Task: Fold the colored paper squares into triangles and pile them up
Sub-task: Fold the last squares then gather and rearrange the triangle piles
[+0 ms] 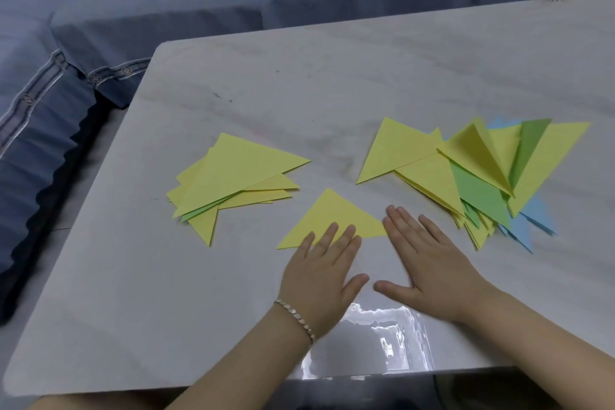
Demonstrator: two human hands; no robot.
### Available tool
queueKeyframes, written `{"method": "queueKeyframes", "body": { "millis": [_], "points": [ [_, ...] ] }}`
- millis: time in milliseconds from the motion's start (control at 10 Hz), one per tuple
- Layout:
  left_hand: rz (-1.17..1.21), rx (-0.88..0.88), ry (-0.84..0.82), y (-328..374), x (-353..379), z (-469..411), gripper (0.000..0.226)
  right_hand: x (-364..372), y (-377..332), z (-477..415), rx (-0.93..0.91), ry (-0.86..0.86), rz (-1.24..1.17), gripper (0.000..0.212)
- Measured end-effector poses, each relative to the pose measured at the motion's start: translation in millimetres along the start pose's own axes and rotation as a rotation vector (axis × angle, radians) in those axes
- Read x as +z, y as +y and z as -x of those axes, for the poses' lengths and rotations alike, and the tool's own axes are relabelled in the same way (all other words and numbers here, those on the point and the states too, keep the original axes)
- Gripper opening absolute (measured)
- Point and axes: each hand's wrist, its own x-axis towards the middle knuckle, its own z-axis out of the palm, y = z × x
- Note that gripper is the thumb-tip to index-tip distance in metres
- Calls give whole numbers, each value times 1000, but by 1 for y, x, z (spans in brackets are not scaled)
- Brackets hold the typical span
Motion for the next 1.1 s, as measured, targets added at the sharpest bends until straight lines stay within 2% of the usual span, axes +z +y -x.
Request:
{"method": "queueKeyframes", "body": {
  "millis": [200, 400, 500, 600, 700, 800, 900, 1000, 1100],
  "points": [
    [43, -93, 67, -16, -5, 17, 67, 0, 0, 0, 6, 0, 5, 93],
    [20, -206, 114, -50, -8, 42, 55, 1, 0, 0, 10, -10, 4, 93],
    [-29, -225, 130, -62, -12, 53, 63, 0, 0, 0, 10, -14, 12, 93],
    [30, -292, 223, -59, -21, 43, 45, -1, 0, 0, 13, -18, 10, 93],
    [192, -438, 248, -52, -34, 29, 38, 0, 0, 0, 14, -12, 9, 93],
    [432, -589, 135, -41, -43, 5, 54, 0, 0, 0, 14, -27, 5, 93],
    [407, -568, 67, -36, -45, -9, 66, 0, 0, 0, 15, -30, -1, 93],
    [552, -540, 90, -34, -49, -15, 35, -1, 0, 0, 19, -25, -10, 92],
    [726, -533, 263, -39, -57, -15, 14, -1, 1, 1, -9, -9, -73, 91]
  ]
}}
